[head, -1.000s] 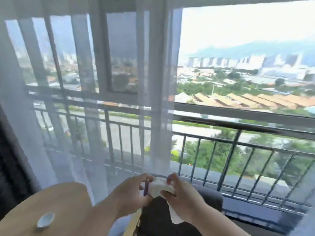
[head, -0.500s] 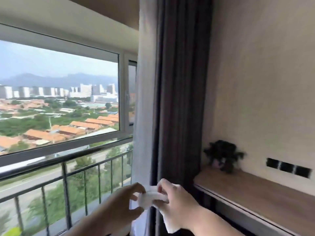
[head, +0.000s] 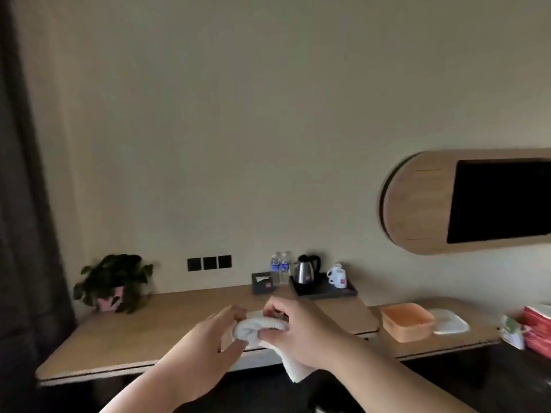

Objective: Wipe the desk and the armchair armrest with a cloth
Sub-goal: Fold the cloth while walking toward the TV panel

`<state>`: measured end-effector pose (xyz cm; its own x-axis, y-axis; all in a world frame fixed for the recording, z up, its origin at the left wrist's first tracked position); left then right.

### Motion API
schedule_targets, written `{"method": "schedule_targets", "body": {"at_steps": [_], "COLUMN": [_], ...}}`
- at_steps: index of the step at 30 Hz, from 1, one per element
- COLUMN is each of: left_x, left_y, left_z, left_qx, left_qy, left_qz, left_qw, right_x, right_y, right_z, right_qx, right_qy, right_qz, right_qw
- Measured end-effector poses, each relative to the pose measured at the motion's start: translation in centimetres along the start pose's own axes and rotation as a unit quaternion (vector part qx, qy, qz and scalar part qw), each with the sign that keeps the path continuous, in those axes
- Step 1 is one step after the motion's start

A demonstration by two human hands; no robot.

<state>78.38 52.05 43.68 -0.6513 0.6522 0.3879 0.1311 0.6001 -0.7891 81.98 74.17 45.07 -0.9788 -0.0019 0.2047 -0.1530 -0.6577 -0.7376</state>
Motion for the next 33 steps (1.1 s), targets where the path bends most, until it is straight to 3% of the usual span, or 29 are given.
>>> {"method": "schedule_targets", "body": {"at_steps": [4, 15, 21, 33], "left_x": [10.3, 31.8, 47.3, 73.8], "left_y": [8.7, 28.3, 34.2, 43.5], "left_z": [-4.0, -11.7, -12.8, -11.7], "left_qx": [-0.061, -0.153, -0.223, -0.23], "left_qy": [0.031, 0.128, 0.193, 0.26], "left_qz": [0.033, 0.135, 0.139, 0.14], "left_qw": [0.997, 0.971, 0.945, 0.927], "right_x": [-1.1, -2.3, 4.4, 18.6], "right_y": [-8.3, -22.3, -31.1, -43.4], "right_z": [-10.3, -33.3, -42.2, -56.4], "right_qx": [-0.02, -0.04, -0.077, -0.056], "right_qy": [0.051, 0.207, 0.249, 0.285], "right_qz": [-0.074, -0.141, -0.2, -0.258], "right_qw": [0.996, 0.967, 0.944, 0.921]}}
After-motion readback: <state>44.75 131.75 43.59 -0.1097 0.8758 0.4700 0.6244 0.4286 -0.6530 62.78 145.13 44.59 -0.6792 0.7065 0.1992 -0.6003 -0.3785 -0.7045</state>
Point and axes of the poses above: each hand's wrist, its own x-axis towards the middle knuckle, its own y-axis out of the palm, z = x × y, the point moved 2 cm from there along x, towards the middle knuckle, and after that the axes turned 11 degrees about y, right-handed, at the moved point
